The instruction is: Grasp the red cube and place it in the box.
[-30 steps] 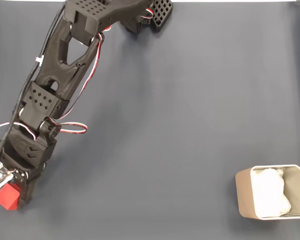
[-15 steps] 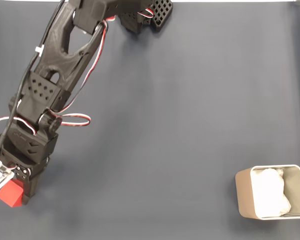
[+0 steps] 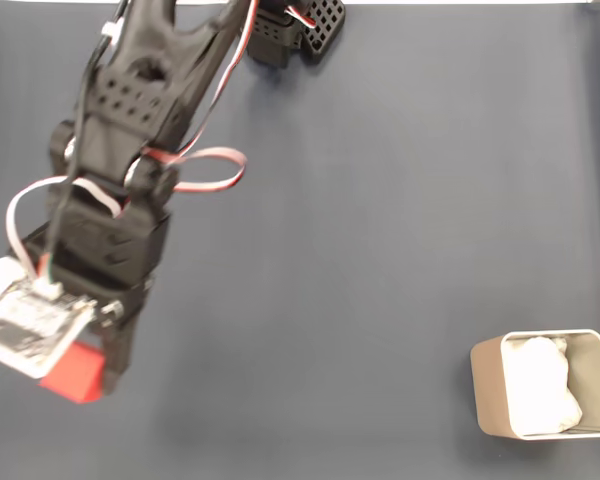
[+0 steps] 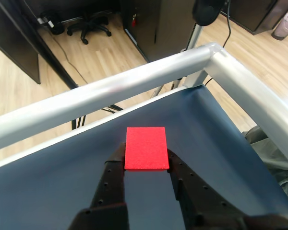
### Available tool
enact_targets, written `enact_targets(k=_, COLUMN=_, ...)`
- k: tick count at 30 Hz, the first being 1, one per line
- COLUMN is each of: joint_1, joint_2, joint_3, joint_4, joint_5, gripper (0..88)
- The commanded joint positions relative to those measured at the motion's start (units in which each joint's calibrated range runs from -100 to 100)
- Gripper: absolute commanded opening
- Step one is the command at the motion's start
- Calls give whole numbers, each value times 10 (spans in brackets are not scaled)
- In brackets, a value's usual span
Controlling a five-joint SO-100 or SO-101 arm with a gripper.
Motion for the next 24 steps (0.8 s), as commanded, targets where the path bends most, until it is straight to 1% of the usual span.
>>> enact_targets(k=1, joint_1=-30, joint_2=-128, joint_3=62, joint_4=11, joint_5=9, gripper=0)
enact_targets(k=7, joint_1=-81, joint_2=-249, joint_3=187, joint_4=11, joint_5=16, gripper=0)
enact_targets(k=12, joint_1=-132, joint_2=-322, joint_3=256, joint_4=11, joint_5=17, gripper=1)
enact_targets(k=19, joint_1=-198, joint_2=-375, joint_3=293, joint_4=11, joint_5=17, gripper=0)
enact_targets(k=24, joint_1=-241, joint_2=-385, joint_3=299, joint_4=11, joint_5=25, gripper=0)
